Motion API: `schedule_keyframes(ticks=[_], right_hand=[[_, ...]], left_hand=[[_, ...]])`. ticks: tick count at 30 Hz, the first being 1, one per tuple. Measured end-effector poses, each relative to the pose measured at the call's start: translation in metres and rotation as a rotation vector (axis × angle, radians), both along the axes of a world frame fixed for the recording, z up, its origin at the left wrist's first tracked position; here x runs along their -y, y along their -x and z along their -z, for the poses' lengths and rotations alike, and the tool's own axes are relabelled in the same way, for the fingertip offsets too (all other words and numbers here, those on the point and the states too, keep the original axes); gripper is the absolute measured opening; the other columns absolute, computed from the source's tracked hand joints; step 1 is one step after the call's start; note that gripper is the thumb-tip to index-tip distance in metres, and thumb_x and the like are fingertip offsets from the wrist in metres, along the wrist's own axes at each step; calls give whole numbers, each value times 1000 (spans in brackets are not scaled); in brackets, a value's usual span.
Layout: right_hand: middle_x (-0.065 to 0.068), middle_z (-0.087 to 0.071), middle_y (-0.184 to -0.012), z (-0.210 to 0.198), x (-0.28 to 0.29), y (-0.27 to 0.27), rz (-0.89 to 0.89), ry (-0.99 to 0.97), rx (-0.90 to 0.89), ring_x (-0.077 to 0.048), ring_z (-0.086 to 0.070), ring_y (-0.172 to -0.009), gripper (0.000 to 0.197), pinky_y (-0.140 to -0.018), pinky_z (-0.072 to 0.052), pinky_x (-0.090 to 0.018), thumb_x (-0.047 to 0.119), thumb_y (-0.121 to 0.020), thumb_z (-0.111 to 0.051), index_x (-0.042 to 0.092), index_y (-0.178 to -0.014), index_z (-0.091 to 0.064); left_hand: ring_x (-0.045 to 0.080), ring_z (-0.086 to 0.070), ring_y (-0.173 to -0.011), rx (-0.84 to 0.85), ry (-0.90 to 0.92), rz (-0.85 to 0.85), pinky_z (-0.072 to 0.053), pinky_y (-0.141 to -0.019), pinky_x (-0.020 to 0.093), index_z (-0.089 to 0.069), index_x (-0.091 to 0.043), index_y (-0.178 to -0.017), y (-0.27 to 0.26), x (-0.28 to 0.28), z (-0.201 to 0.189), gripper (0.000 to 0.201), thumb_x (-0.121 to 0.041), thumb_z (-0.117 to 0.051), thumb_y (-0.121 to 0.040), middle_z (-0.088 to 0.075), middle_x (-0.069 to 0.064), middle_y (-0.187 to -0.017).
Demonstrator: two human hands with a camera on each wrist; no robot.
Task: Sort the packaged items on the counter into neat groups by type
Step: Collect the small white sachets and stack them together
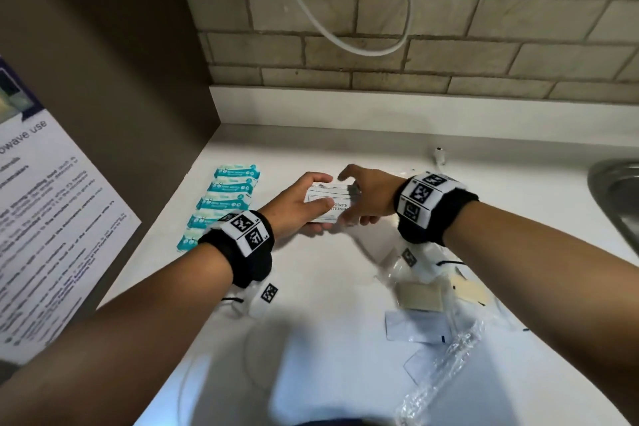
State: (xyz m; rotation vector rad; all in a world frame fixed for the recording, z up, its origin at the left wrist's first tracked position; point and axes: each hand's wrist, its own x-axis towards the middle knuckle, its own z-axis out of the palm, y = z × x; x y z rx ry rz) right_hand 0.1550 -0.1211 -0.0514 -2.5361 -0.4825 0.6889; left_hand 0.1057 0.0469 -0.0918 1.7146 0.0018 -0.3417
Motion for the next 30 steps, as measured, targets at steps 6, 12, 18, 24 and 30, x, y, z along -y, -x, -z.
schedule_keyframes(ticks=[6, 12, 18, 24, 30], right_hand=[[-2, -64, -84, 11, -10, 11, -206, 328, 211, -16, -57, -60, 26, -53, -47, -26, 26, -77, -74, 16, -89, -53], [-5, -56, -113, 34, -11, 25, -284, 528, 410, -28, -63, -97, 43, -69, -42, -33, 43, -90, -58, 17, -122, -48], [-10, -55, -108, 40, -11, 29, -221, 467, 297, -31, -62, -93, 35, -70, -45, -35, 36, -93, -53, 13, -119, -48], [-7, -60, -100, 31, -10, 26, -198, 306, 169, -25, -57, -90, 43, -75, -46, -32, 20, -78, -74, 7, -114, -53], [3, -46, -72, 34, -8, 25, -220, 365, 192, -24, -51, -78, 21, -68, -39, -31, 20, -88, -61, 14, -105, -51]], left_hand=[[25, -60, -93, 109, -626, 243, -50, -79, 36, -40, -17, -122, 6, -6, 6, 30, -12, -49, -94, -62, 9, -113], [30, -57, -100, 247, -1185, 393, -44, -83, 36, -43, -13, -125, 8, -1, 4, 30, -29, -42, -99, -53, 10, -120], [33, -58, -92, 166, -1075, 382, -47, -83, 41, -36, -10, -131, 12, 10, 14, 41, -22, -46, -93, -39, 11, -124], [29, -57, -82, 120, -1067, 337, -46, -75, 37, -36, -14, -129, 10, 7, 12, 38, -23, -47, -93, -35, 8, -120], [22, -49, -73, 185, -1083, 392, -41, -70, 34, -35, -15, -128, 19, 5, 14, 44, -24, -52, -88, -29, 3, -122]])
